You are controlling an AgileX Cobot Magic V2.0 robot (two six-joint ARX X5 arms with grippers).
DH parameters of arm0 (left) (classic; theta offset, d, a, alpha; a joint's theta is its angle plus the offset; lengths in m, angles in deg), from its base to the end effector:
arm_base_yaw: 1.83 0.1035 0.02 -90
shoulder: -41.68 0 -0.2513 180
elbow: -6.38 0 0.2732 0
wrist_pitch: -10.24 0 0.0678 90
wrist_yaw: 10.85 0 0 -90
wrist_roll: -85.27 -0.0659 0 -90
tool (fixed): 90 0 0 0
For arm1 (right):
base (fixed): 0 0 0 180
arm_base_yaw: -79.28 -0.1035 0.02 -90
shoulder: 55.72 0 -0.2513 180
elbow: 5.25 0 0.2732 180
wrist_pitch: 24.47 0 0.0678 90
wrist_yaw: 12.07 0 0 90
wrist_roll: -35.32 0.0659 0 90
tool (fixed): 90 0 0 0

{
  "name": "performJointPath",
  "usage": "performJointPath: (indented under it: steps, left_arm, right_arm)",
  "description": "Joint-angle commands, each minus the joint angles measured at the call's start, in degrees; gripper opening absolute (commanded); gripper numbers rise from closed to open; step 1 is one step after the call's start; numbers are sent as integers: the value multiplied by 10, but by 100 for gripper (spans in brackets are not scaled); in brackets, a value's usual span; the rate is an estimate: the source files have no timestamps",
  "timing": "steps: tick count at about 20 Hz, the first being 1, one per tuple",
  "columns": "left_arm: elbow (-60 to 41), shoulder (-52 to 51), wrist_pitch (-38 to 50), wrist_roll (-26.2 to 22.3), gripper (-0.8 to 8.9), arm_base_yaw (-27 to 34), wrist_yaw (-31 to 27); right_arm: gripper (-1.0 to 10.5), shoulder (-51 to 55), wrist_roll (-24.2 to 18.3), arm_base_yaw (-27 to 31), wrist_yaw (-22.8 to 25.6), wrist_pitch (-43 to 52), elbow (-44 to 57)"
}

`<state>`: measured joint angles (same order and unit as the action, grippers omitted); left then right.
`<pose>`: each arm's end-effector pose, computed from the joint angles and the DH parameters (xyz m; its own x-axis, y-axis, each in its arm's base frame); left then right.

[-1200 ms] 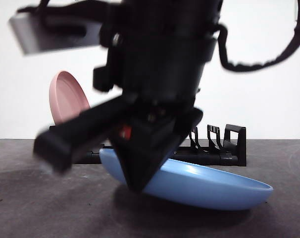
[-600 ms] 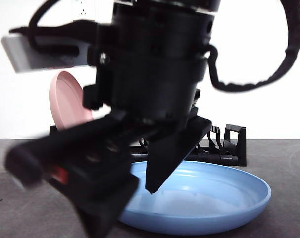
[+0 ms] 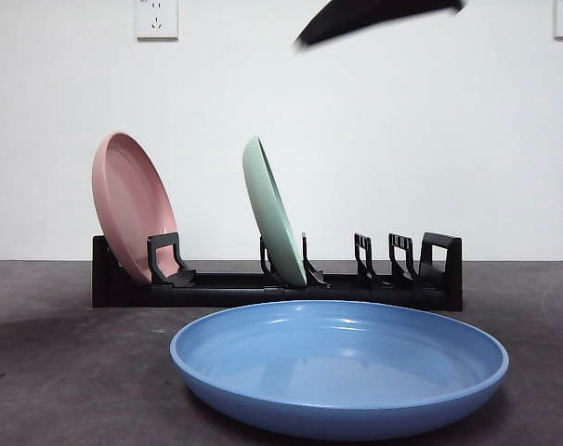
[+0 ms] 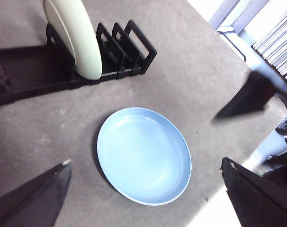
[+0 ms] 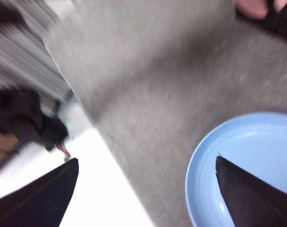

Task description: Place the plate

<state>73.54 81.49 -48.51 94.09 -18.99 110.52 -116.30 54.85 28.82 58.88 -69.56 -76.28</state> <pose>0.1576 -0.0846 0.3253 0.5428 -0.7124 -0.4449 0.5921 0.7002 -0.3989 0.1567 0.2237 0.2980 0.2434 0.8075 -0.5373 -0.7272 0.5185 0.4499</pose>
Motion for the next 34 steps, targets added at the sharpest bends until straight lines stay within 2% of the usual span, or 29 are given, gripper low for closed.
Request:
performJointPath:
  steps: [1, 5, 9, 11, 14, 16, 21, 25, 30, 34]
  left_arm:
    - [14, 15, 7, 14, 495, -2, -1]
    - [15, 47, 6, 33, 495, -2, -15]
    - [38, 112, -10, 41, 495, -3, -38]
    - [76, 161, -41, 37, 495, -14, -86]
    - [163, 250, -102, 14, 495, -36, -187]
    - [234, 319, -138, 0, 495, -55, -261]
    - [403, 479, -203, -24, 495, -93, -465]
    - [496, 588, -184, -63, 495, -110, -641]
    - [556, 684, -144, -97, 495, -115, -752]
    - [558, 725, -114, -112, 495, -118, -798]
  right_arm:
    - [465, 35, -22, 66, -46, -8, -9]
    - [465, 90, -58, 196, -130, -64, -9]
    - [465, 125, -89, 297, -190, -129, -9]
    - [465, 141, -106, 330, -217, -147, -9]
    - [465, 165, -153, 369, -215, -192, -9]
    - [465, 178, -161, 391, -216, -202, -9]
    - [465, 193, -160, 399, -231, -203, -9]
    - [465, 192, -157, 398, -237, -192, -9]
    - [465, 192, -157, 381, -251, -182, -9]
    - [465, 192, -157, 359, -251, -177, -9]
